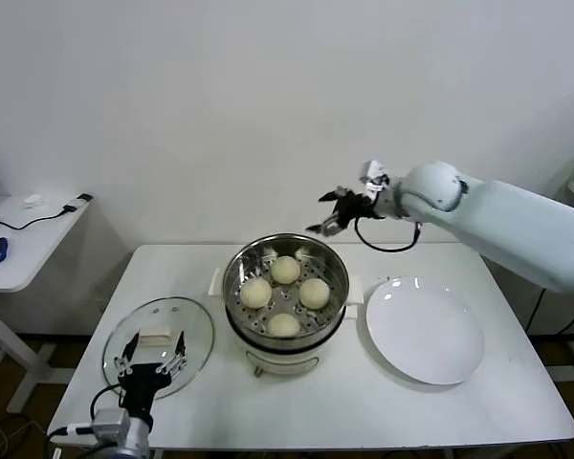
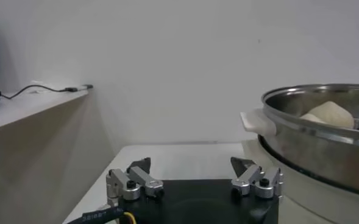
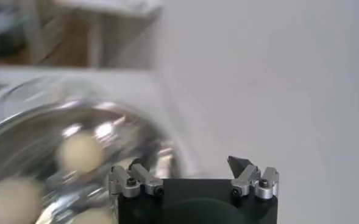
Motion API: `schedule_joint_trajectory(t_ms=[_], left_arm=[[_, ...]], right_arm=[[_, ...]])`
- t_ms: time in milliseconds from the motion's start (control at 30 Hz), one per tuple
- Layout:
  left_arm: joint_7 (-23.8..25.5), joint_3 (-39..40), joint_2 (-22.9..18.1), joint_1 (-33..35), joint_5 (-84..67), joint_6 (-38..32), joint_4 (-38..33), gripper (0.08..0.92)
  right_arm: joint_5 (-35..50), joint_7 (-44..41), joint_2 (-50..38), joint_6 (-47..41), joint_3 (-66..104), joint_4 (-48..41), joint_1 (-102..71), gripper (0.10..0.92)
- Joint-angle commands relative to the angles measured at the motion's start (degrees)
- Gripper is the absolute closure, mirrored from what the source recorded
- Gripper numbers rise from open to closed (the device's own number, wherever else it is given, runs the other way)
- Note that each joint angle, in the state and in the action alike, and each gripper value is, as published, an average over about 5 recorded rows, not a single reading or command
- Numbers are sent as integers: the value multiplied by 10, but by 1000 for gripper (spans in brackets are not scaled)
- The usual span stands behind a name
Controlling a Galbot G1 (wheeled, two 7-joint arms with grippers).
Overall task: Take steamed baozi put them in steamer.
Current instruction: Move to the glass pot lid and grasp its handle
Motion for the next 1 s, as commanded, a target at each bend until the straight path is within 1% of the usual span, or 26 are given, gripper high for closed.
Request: schedule_joint_trajectory(t_ms=[33,100,200,300,400,533,600,700,733,800,900,1000], left_arm=[[5,3,6,-10,-9,14,-1,177],[5,5,7,-13,-6,15,-2,177],[-1,5,12,-16,6,13,2,177],[-5,1,26,-19,22,3,10,177],[-7,-5,44,-23,44,-10,23,177],[-16,-12,61,-30,86,-38,51,177],[-23,-13,68,-31,117,-62,67,177],[-42,-16,76,-32,193,-116,100,177],[-57,-17,78,-33,223,-137,115,177],[-108,-19,85,-37,310,-180,152,177],[-207,-23,101,-48,489,-236,219,177],[-303,-24,131,-56,671,-258,292,177]], right_arm=[[-134,200,-131,160,533,28,-497,203],[-169,200,-112,189,647,34,-610,203],[-198,200,-64,209,789,55,-756,203],[-226,190,-10,238,878,70,-861,203],[-241,182,49,267,921,78,-929,203],[-260,175,116,301,938,79,-983,203],[-279,167,148,318,939,78,-1002,203],[-295,157,189,339,934,80,-1023,203],[-298,155,202,343,931,82,-1029,203],[-306,154,223,350,925,84,-1036,203],[-333,160,247,353,920,84,-1039,203],[-358,169,264,349,915,88,-1038,203]])
